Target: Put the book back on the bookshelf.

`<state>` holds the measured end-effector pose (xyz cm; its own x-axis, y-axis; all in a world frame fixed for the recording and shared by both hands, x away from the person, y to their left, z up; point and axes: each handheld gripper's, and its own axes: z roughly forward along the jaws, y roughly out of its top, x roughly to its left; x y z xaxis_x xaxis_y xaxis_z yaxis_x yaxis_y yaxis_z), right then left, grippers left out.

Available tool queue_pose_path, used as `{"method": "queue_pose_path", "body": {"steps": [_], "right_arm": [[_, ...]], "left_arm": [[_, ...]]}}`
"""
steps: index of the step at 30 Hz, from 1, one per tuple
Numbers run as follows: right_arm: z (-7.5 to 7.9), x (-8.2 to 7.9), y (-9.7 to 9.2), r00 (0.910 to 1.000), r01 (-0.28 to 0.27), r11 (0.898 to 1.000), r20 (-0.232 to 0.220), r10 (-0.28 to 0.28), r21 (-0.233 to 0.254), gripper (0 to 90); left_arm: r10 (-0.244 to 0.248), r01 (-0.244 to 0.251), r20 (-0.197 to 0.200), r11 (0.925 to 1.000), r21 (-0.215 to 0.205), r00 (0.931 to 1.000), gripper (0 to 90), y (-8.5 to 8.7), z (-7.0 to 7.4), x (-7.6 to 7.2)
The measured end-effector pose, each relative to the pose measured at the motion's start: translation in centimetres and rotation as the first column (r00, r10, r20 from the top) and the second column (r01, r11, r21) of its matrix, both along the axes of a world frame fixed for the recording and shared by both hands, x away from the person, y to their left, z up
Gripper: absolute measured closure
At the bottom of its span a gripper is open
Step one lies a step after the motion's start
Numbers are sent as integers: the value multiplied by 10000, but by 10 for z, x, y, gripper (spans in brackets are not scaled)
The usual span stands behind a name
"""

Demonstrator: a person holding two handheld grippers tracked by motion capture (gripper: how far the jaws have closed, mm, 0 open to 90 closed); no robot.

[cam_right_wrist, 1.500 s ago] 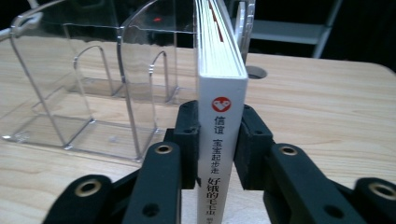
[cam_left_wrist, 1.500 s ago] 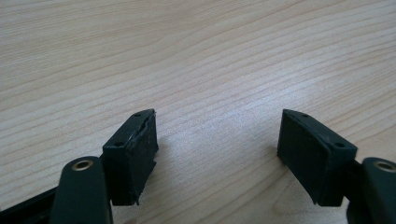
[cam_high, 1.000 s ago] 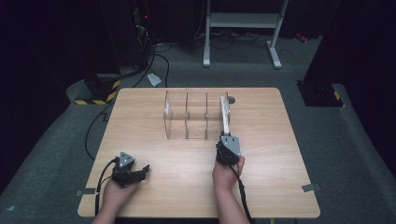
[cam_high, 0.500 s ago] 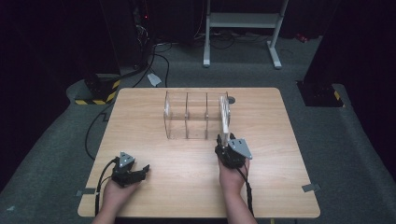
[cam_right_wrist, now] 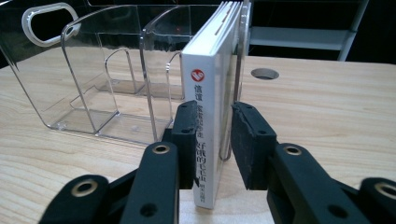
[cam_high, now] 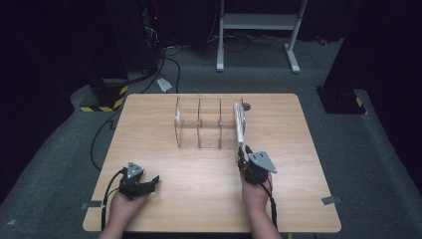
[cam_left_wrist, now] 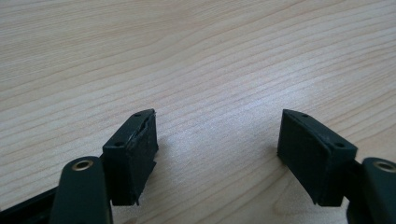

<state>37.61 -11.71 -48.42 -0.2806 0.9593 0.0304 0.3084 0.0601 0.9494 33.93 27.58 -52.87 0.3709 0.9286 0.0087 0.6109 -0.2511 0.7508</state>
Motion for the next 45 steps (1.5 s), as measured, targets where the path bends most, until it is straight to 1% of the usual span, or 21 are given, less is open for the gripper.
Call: {"method": "queue_pose_path", "body": {"steps": [3,5,7,8,14,27,45], "right_arm": [[2,2,2,10000,44,10000,-20,-44,72,736],[2,4,4,9999,142,9999,-16,-142,-8,748],[2,5,4,9998,165,9997,-56,-164,194,749],[2,6,4,9997,236,9995,-104,-234,229,750],[2,10,5,9990,446,9980,-60,-443,440,752],[6,13,7,9987,493,9978,66,-496,447,747],[7,17,8,9980,621,9974,96,-625,378,736]], "left_arm": [[0,0,0,10000,3,10000,287,0,0,0],[-1,1,1,10000,4,10000,287,0,0,0],[-4,4,-1,10000,1,10000,287,0,0,0],[-2,2,-7,10000,-5,10000,287,0,0,0],[-5,5,2,10000,2,10000,287,0,0,0],[-1,1,2,10000,4,10000,287,0,0,0],[-1,1,-7,10000,-1,10000,287,0,0,0]]}}
